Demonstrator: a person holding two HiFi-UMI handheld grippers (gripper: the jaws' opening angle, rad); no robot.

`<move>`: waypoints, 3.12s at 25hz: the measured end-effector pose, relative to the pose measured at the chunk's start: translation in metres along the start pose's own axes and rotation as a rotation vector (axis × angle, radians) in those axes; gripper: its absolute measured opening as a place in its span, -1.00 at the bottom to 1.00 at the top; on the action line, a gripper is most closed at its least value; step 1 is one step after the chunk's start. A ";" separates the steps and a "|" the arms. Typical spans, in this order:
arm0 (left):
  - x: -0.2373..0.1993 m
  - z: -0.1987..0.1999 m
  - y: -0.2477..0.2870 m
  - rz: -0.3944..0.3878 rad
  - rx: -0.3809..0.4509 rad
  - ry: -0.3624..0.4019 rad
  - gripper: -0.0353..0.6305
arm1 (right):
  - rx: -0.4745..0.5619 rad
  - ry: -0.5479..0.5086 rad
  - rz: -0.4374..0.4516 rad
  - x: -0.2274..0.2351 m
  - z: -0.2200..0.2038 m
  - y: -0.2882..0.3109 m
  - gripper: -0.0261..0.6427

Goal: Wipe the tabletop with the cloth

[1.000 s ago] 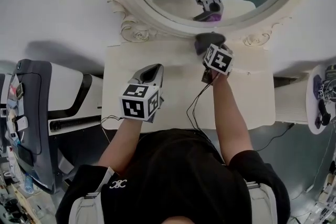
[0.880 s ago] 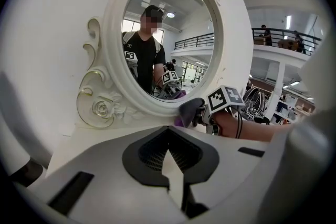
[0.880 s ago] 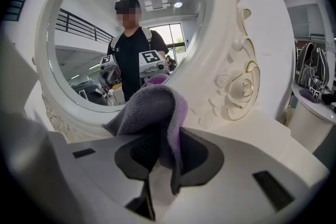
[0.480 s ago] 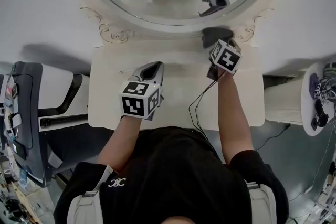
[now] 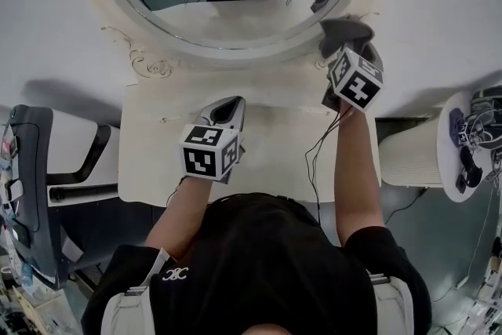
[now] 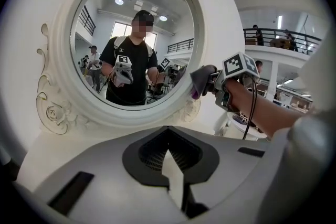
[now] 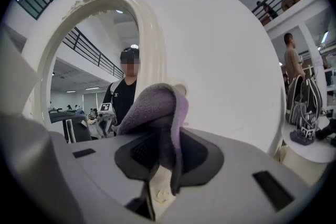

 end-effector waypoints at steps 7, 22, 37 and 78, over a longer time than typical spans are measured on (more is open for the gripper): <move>0.014 0.012 0.006 -0.019 0.043 0.009 -0.89 | 0.134 -0.061 -0.002 0.007 0.058 -0.002 -0.66; 0.012 0.002 -0.008 0.013 0.018 0.015 -0.89 | -0.078 -0.165 -0.002 0.007 -0.047 0.007 -0.66; 0.012 -0.006 -0.002 0.027 -0.027 0.007 -0.89 | -0.286 -0.048 -0.149 0.071 -0.108 0.032 -0.66; -0.060 0.012 -0.042 -0.075 0.024 0.068 -0.89 | 0.019 0.266 0.009 -0.033 0.028 -0.008 -0.66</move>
Point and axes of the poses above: the fingertips, and each gripper's own axes: y forward along the fingers, x to its right, z out of its top, the point moved 7 cm from there along -y, backward along the fingers, and after that the axes turned 7 degrees about y, right-handed, at the moved point
